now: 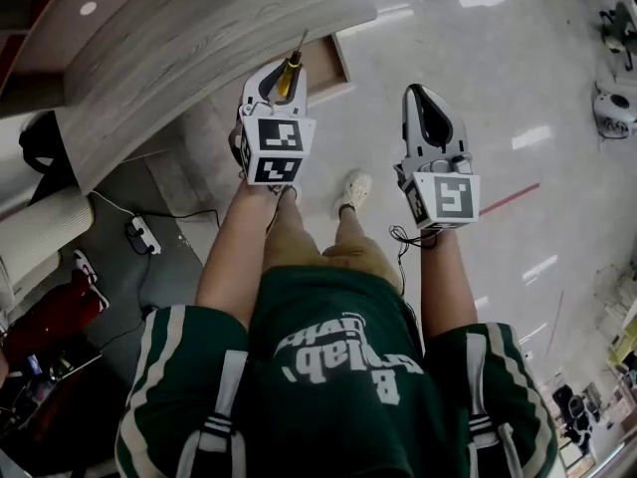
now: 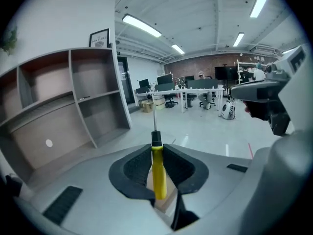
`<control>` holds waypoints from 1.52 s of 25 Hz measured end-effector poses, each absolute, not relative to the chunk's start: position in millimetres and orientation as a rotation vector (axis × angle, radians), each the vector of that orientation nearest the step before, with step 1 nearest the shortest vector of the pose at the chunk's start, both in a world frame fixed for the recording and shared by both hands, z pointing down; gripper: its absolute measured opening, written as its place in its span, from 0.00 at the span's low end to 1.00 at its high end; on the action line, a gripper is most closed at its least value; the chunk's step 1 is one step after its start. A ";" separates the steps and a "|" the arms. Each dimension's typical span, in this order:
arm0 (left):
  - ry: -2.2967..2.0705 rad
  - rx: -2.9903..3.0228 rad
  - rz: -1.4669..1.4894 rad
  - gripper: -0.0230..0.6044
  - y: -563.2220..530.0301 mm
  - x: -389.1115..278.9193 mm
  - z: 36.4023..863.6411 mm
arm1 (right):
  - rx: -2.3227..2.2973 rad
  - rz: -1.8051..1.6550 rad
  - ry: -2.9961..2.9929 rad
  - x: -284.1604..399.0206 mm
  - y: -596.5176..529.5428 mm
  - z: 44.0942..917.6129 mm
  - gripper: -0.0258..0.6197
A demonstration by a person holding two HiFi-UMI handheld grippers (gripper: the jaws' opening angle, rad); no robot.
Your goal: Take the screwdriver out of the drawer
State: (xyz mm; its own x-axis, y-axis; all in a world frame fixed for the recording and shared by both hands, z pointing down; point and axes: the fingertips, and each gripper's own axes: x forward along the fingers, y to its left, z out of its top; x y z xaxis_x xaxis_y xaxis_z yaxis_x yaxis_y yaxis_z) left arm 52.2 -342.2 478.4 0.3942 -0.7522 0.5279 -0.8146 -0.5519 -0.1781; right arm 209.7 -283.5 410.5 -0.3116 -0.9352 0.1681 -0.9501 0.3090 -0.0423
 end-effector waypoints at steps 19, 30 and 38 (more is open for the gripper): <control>-1.533 2.657 0.621 0.17 -328.7 -16.7 324.3 | 1.713 0.033 -2.547 117.4 -302.9 294.9 0.09; -1.516 2.721 0.368 0.17 -343.1 -33.0 269.0 | 1.686 -0.182 -2.534 81.3 -326.0 241.1 0.09; -1.511 2.795 0.181 0.17 -356.5 -44.1 225.8 | 1.715 -0.267 -2.545 59.2 -340.5 202.9 0.09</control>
State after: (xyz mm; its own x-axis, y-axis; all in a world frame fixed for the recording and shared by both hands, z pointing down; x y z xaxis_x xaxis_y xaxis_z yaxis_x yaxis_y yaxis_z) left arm -44.1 -356.5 225.8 0.5429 -0.8359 0.0804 -0.8312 -0.5486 -0.0903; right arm 59.2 -340.5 202.9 -0.3791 -0.9242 -0.0457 -0.9136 0.3660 0.1769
